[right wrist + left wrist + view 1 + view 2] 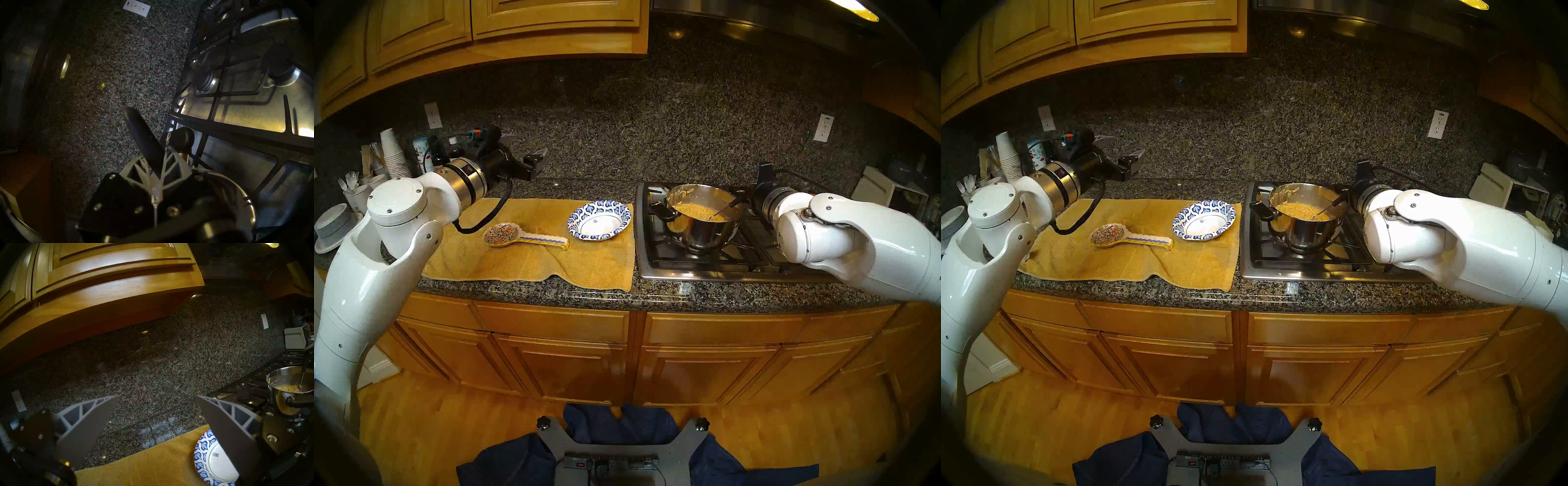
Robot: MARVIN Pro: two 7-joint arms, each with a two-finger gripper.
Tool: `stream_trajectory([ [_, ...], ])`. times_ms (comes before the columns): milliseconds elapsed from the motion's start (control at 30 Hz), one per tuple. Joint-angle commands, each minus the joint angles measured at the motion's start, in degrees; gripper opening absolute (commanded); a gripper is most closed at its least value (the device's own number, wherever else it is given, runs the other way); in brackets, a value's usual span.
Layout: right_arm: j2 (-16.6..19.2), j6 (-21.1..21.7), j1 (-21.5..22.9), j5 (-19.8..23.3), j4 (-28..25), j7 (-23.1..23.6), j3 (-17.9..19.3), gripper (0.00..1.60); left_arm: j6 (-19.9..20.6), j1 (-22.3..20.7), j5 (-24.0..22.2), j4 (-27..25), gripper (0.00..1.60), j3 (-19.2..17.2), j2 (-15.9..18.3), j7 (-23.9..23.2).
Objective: Scoop oatmeal into bowl
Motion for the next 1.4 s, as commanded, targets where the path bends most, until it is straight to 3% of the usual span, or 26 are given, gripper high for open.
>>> stream_trajectory([
  [0,-0.09,0.02,0.63,-0.37,-0.83,5.30,3.19,0.00,-1.12,-1.69,0.10,-0.92,1.60,-1.14,0.08,-0.05],
  [100,-0.61,0.02,1.93,-5.28,-2.37,6.58,1.49,0.00,-1.01,-1.67,0.05,-0.94,1.60,-1.12,0.13,0.01],
  [333,-0.26,0.02,1.95,-8.99,-3.80,8.36,0.54,0.00,-1.11,-1.69,-0.03,-0.94,1.60,-1.07,0.21,0.08],
  [833,-0.35,0.02,1.93,-11.88,-4.15,7.95,-0.38,0.00,-1.30,-1.70,-0.16,-0.92,1.60,-0.99,0.37,0.17],
  [1033,-2.01,0.02,1.56,-10.75,-5.21,7.30,0.08,0.00,-1.36,-1.70,-0.22,-0.91,1.60,-0.96,0.44,0.21],
  [1367,-1.07,0.02,-0.28,-3.57,-4.19,6.86,3.87,0.00,-1.42,-1.70,-0.32,-0.92,1.60,-0.90,0.55,0.29],
])
